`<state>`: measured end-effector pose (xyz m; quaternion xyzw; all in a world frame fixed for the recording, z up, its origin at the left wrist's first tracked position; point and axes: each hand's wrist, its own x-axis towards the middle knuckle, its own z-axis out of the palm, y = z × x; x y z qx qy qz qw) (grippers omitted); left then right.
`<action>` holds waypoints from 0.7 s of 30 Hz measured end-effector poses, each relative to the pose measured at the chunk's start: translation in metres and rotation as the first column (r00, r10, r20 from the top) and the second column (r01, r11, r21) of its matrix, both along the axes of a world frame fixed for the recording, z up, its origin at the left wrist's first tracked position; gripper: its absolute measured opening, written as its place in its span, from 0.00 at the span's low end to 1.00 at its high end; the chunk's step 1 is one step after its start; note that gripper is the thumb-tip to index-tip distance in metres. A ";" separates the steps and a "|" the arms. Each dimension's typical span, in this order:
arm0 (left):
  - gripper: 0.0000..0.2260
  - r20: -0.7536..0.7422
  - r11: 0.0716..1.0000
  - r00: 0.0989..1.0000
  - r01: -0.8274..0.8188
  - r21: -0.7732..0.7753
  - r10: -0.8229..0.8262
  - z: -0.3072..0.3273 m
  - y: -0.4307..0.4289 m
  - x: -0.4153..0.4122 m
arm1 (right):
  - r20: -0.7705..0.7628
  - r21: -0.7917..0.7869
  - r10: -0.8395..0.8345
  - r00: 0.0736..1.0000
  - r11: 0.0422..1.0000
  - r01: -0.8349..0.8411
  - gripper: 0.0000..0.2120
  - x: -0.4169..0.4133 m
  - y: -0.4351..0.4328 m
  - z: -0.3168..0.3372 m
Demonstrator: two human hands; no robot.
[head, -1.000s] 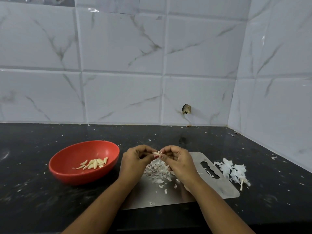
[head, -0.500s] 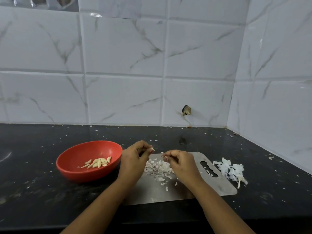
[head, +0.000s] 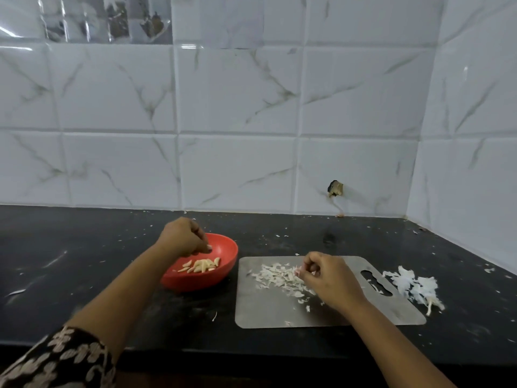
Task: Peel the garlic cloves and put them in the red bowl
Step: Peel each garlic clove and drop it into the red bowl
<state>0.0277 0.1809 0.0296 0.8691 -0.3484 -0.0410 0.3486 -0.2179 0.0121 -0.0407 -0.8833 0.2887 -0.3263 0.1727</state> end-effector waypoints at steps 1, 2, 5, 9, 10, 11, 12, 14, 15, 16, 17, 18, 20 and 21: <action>0.07 -0.003 0.998 1.000 0.005 0.064 -0.005 -0.003 0.000 0.004 | -0.010 -0.003 -0.002 1.000 1.000 0.002 0.09 0.000 0.001 -0.001; 0.07 -0.004 0.992 1.000 0.011 0.126 -0.010 -0.005 -0.001 0.008 | -0.012 -0.002 -0.001 1.000 1.000 0.001 0.10 0.001 0.002 -0.001; 0.04 -0.016 0.962 1.000 0.029 0.270 -0.025 -0.011 -0.005 0.014 | 0.018 0.029 0.012 1.000 0.999 -0.013 0.08 0.003 0.003 0.000; 0.06 0.082 0.970 0.997 -0.004 0.244 -0.016 -0.017 -0.011 0.013 | 0.013 0.072 0.000 1.000 0.997 -0.001 0.05 0.000 -0.003 0.004; 0.05 0.126 0.975 0.992 -0.013 0.220 -0.015 -0.017 -0.012 0.010 | 0.023 0.077 -0.021 1.000 0.997 0.019 0.06 -0.003 -0.006 0.005; 0.05 0.171 0.980 0.985 -0.010 0.196 -0.024 -0.016 -0.015 0.007 | 0.036 0.089 -0.048 0.998 0.995 0.044 0.08 -0.005 -0.010 0.006; 0.06 0.207 0.985 0.978 0.003 0.170 -0.039 -0.014 -0.018 0.003 | 0.045 0.110 -0.073 0.996 0.992 0.067 0.10 -0.008 -0.014 0.007; 0.08 0.248 0.994 0.965 0.066 0.092 -0.087 -0.010 -0.026 -0.012 | 0.035 0.163 -0.100 0.994 0.982 0.093 0.14 -0.016 -0.023 0.008; 0.09 0.272 0.994 0.956 0.105 0.038 -0.111 -0.006 -0.030 -0.022 | 0.018 0.179 -0.099 0.995 0.979 0.094 0.14 -0.020 -0.027 0.009; 0.10 0.291 0.988 0.947 0.151 -0.024 -0.138 -0.004 -0.035 -0.035 | -0.009 0.185 -0.093 0.996 0.978 0.093 0.14 -0.025 -0.030 0.009; 0.11 0.317 0.974 0.933 0.209 -0.088 -0.172 -0.001 -0.040 -0.048 | -0.040 0.185 -0.077 0.996 0.979 0.083 0.13 -0.029 -0.031 0.009; 0.12 0.347 0.952 0.912 0.277 -0.133 -0.217 0.001 -0.045 -0.061 | -0.080 0.181 -0.055 0.995 0.981 0.069 0.10 -0.033 -0.032 0.009; 0.09 0.387 0.909 0.862 0.400 -0.118 -0.329 -0.002 -0.055 -0.083 | -0.162 0.161 0.001 0.987 0.987 0.025 0.07 -0.037 -0.029 0.007; 0.05 0.391 0.895 0.835 0.443 -0.062 -0.386 -0.006 -0.061 -0.091 | -0.190 0.147 0.017 0.982 0.989 0.012 0.06 -0.037 -0.027 0.006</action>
